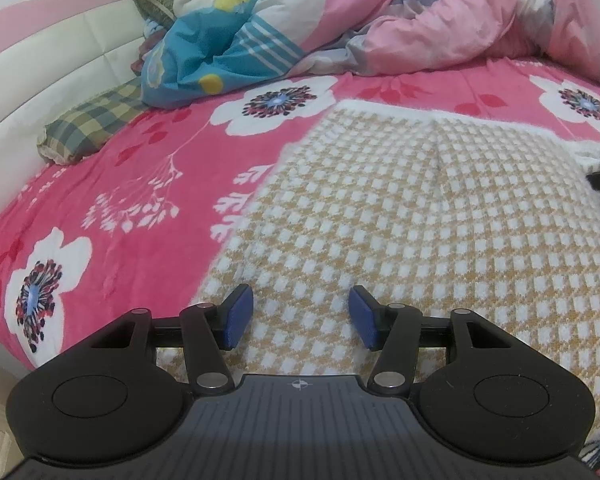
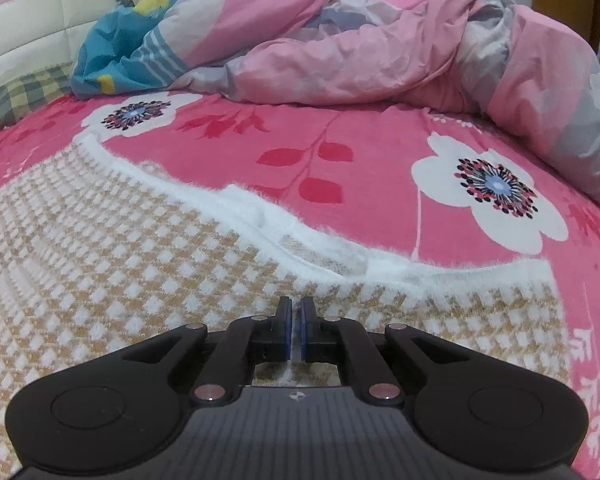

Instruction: Fold clothes

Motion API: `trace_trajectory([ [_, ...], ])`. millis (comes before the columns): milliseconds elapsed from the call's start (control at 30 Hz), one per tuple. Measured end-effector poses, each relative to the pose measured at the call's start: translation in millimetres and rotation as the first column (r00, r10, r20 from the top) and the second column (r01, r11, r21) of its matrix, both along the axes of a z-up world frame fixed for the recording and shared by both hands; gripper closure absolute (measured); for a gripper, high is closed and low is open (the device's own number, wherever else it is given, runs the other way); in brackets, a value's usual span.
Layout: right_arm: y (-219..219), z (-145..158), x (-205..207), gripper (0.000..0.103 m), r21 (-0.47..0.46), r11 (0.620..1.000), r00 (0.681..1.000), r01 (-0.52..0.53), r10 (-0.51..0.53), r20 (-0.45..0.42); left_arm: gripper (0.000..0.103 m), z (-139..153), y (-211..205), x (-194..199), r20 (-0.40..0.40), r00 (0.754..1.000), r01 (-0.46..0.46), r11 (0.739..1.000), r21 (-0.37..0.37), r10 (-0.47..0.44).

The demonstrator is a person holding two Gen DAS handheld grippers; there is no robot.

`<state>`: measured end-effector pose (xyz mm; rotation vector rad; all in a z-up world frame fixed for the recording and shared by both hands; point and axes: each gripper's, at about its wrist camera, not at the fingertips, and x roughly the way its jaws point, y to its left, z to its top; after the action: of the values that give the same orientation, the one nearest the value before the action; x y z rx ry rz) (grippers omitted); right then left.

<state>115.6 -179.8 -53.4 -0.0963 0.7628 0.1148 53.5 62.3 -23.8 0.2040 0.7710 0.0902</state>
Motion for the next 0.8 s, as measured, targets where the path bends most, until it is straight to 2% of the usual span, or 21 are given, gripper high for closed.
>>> trace_trajectory([
  [367, -2, 2, -1, 0.1, 0.01, 1.0, 1.0, 0.001, -0.001, -0.004, 0.049, -1, -1, -1, 0.005, 1.0, 0.0, 1.0, 0.003, 0.0],
  [467, 0, 25, -4, 0.094, 0.059, 0.998, 1.0, 0.025, -0.024, -0.017, 0.049, -1, 2, -3, 0.014, 1.0, 0.006, 1.0, -0.009, -0.006],
  [533, 11, 50, -17, 0.094, 0.106, 0.994, 0.999, -0.04, 0.036, 0.04, 0.048, -3, 6, -6, 0.024, 1.0, 0.012, 1.0, -0.026, -0.012],
  [600, 28, 62, -25, 0.094, 0.132, 0.984, 0.991, -0.124, 0.116, 0.065, 0.047, -5, 8, -8, 0.036, 0.999, 0.022, 0.999, -0.036, -0.02],
  [700, 49, 44, -14, 0.094, 0.169, 0.971, 0.986, -0.166, 0.169, 0.0, 0.046, -6, 11, -10, 0.05, 0.998, 0.039, 0.998, -0.042, -0.037],
  [800, 54, 10, 5, 0.097, 0.208, 0.968, 0.987, -0.14, 0.154, -0.053, 0.045, -7, 16, -12, 0.061, 0.997, 0.056, 0.997, -0.059, -0.053],
])
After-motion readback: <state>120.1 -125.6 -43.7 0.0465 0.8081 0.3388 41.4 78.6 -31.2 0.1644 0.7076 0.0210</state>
